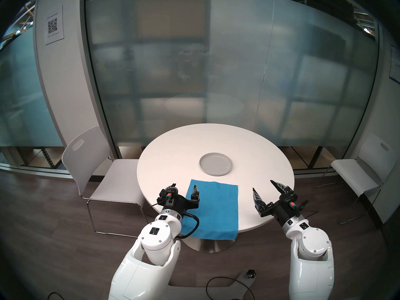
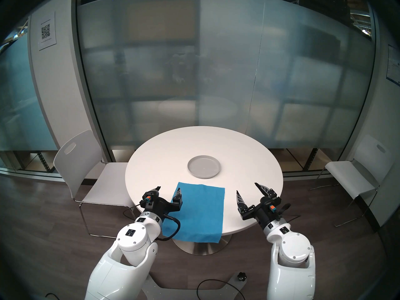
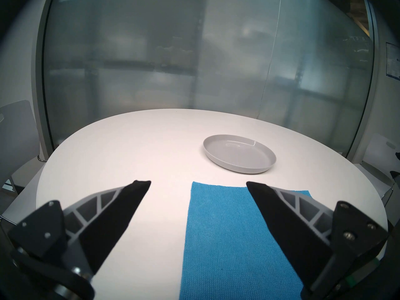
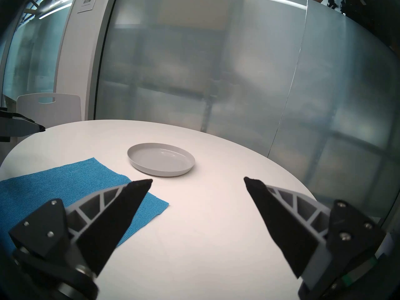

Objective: Fold the napkin in half twice and place it beside the plate

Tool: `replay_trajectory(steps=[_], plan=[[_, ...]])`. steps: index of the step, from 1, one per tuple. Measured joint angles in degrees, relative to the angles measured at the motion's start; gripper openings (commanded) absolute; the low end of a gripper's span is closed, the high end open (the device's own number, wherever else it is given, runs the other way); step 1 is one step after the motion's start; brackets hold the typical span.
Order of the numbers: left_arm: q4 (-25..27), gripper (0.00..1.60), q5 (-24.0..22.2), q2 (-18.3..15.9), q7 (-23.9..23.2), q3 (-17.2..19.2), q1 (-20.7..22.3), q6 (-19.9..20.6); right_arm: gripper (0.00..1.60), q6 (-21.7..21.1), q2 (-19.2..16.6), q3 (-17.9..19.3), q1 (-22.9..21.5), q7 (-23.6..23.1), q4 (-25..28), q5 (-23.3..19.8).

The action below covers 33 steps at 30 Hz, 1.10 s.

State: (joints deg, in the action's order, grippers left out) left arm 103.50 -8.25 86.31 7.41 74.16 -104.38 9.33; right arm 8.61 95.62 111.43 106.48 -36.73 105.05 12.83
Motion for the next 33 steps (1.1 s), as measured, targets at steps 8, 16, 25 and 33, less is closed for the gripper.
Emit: replay_trajectory(steps=[8,16,25,33], plan=[[-0.1,1.6,0.0,0.0,0.0,0.0,0.0,0.0,1.6,0.0,0.0,0.0,0.0,0.0,-0.1,0.0],[-0.3,1.6,0.0,0.0,-0.5,-0.2,0.2,0.0,1.6,-0.9,-0.1,-0.1,0.0,-0.2,-0.2,0.0],[-0.5,1.6,-2.5,0.0,-3.1,0.4,2.1,2.8,1.6,-4.5,-1.0,-0.5,-1.4,-2.2,-0.9,-0.4],[-2.1,1.6,-5.1,-0.3,-5.7,2.2,4.9,7.4,1.6,-7.6,-2.3,-1.0,-4.4,-4.4,-3.1,-1.1]])
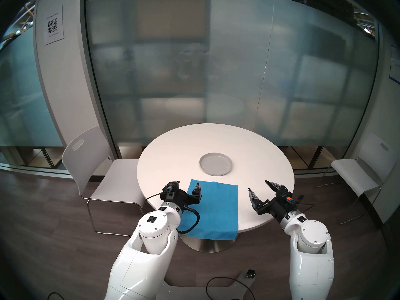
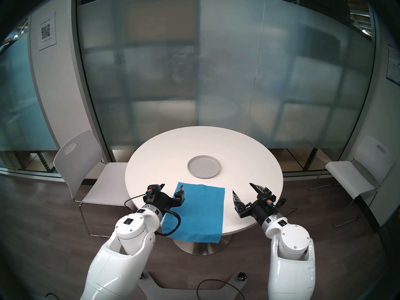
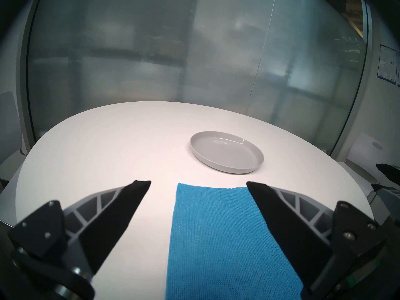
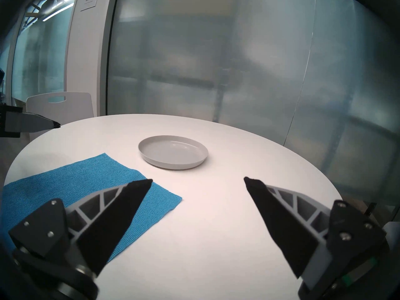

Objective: Fold the napkin in half twice and place it beside the plate

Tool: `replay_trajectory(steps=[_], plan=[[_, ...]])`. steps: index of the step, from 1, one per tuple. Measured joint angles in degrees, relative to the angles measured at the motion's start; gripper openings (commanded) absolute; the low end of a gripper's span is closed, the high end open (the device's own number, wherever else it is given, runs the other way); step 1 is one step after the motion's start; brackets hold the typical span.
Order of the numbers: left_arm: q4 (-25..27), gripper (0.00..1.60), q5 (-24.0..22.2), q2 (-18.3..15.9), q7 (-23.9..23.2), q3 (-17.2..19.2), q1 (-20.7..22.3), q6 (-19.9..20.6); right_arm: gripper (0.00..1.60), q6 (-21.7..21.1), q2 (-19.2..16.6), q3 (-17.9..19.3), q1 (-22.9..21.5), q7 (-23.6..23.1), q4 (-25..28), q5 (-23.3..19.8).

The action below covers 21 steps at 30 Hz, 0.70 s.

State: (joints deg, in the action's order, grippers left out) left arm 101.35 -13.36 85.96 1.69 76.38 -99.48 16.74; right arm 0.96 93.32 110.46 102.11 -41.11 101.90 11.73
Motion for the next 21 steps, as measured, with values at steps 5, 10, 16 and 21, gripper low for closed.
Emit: replay_trajectory(steps=[5,10,16,21], plan=[[-3.3,1.6,-1.8,-0.4,-2.0,1.2,2.0,2.9,1.6,-1.4,-0.9,-0.3,-1.8,-1.0,-2.7,0.0],[-5.4,1.6,-2.7,-1.0,-3.9,1.5,3.7,4.7,1.6,-2.1,-1.6,-0.3,-3.2,-1.5,-5.0,0.0],[-7.6,1.6,-3.4,-1.5,-5.5,1.6,6.1,6.3,1.6,-2.9,-2.8,-0.5,-5.1,-2.3,-7.5,0.1],[-8.5,1.6,-4.0,-1.6,-6.6,1.9,7.8,7.5,1.6,-3.4,-3.8,-0.8,-6.5,-3.0,-9.1,0.4]])
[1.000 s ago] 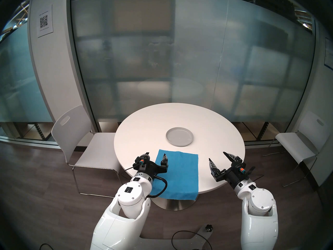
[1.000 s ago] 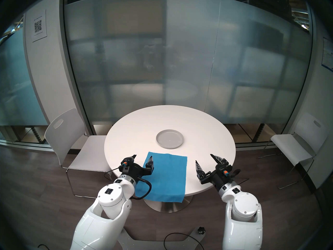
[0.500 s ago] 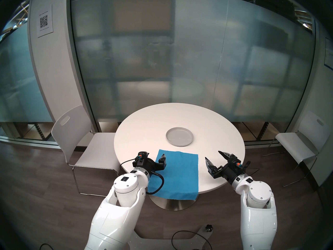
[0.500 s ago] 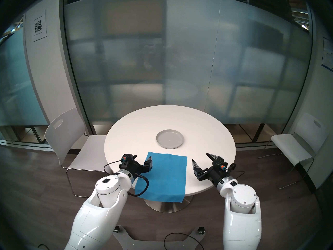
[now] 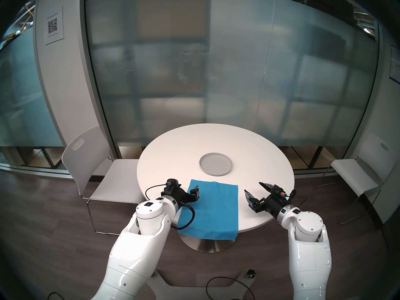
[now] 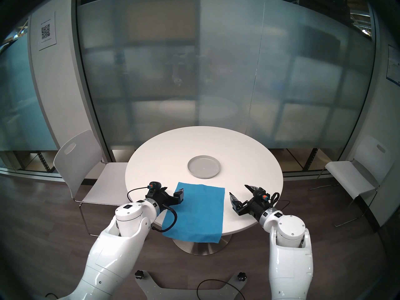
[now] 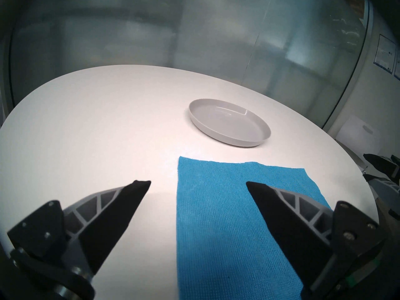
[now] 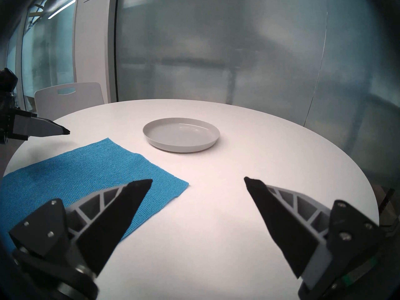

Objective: Fold the napkin in half twice and place it beside the plate

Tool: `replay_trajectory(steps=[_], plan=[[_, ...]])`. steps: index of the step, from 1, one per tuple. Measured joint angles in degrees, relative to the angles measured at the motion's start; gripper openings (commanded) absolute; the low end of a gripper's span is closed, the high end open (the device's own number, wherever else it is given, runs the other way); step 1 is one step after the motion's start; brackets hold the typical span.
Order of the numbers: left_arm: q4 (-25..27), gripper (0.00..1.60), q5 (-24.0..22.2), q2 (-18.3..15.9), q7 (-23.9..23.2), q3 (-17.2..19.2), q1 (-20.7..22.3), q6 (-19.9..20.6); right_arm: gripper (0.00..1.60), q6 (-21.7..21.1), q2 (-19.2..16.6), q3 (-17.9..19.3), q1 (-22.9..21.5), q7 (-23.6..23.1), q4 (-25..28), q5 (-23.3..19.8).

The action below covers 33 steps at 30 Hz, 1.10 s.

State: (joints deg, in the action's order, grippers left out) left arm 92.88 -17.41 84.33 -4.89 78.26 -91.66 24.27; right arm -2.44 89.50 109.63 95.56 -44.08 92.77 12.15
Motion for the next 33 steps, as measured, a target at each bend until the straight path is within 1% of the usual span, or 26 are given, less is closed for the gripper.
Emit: replay_trajectory(steps=[4,9,14,16,23,28,33], plan=[[-1.2,1.6,-1.0,-0.2,-1.5,0.4,1.8,1.7,1.6,-0.2,-1.2,-0.4,-1.5,-0.7,-2.5,0.5],[-2.5,1.6,-1.8,-0.3,-2.6,0.7,3.2,3.2,1.6,0.0,-2.0,-0.6,-2.6,-1.1,-4.2,1.0],[-4.3,1.6,-1.7,-0.6,-3.3,0.2,4.7,3.8,1.6,0.3,-2.7,-0.7,-3.6,-1.5,-5.5,1.2],[-4.8,1.6,-1.0,-0.9,-3.4,-0.5,5.2,3.6,1.6,0.5,-2.9,-0.8,-4.0,-1.6,-5.7,1.2],[-4.5,1.6,4.3,-3.4,-4.9,-4.5,6.2,0.3,1.6,0.9,-3.3,-0.7,-4.9,-1.9,-5.9,1.2],[-4.8,1.6,5.7,-4.2,-5.6,-5.4,6.9,-0.7,1.6,1.1,-3.4,-0.8,-5.2,-1.9,-6.2,1.2],[-7.2,1.6,6.0,-4.3,-6.2,-5.2,8.4,-0.8,1.6,1.2,-3.6,-1.2,-5.7,-1.9,-6.8,1.3]])
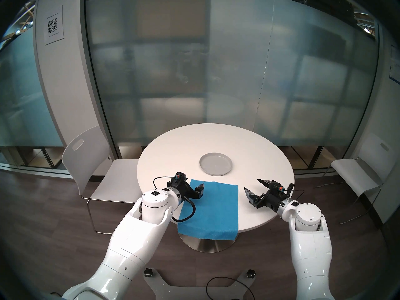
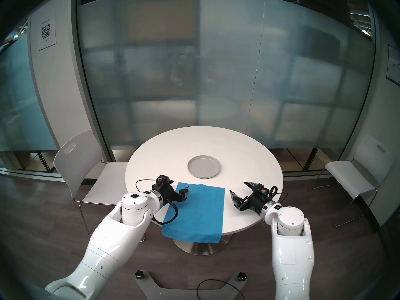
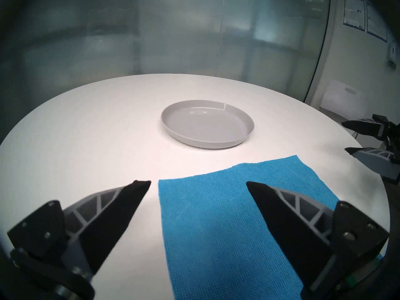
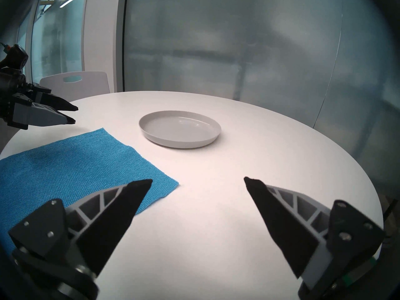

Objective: Fold the napkin in half twice and place it beside the plate

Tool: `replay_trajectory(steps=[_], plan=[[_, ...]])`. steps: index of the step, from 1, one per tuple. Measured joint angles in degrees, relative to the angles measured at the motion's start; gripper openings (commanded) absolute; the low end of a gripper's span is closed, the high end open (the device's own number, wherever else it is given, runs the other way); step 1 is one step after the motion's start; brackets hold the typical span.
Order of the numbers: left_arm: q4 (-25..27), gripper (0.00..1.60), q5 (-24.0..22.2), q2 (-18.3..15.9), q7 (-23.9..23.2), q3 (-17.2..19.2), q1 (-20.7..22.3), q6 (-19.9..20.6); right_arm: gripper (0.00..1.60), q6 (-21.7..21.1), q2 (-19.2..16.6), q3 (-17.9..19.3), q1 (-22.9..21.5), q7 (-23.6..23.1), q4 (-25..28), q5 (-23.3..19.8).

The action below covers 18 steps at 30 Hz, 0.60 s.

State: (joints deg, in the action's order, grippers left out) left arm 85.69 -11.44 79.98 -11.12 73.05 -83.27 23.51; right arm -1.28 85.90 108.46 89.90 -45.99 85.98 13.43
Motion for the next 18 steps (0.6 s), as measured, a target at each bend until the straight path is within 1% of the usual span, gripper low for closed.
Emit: replay_trajectory(steps=[9,18], plan=[[-4.2,1.6,0.1,0.1,-1.5,0.5,3.1,0.1,1.6,-0.2,-0.5,-1.1,-1.2,-0.1,-1.6,0.5],[-8.4,1.6,-0.3,0.4,-3.5,0.6,6.5,1.0,1.58,-0.6,-1.1,-2.2,-2.8,-0.3,-4.5,1.1]])
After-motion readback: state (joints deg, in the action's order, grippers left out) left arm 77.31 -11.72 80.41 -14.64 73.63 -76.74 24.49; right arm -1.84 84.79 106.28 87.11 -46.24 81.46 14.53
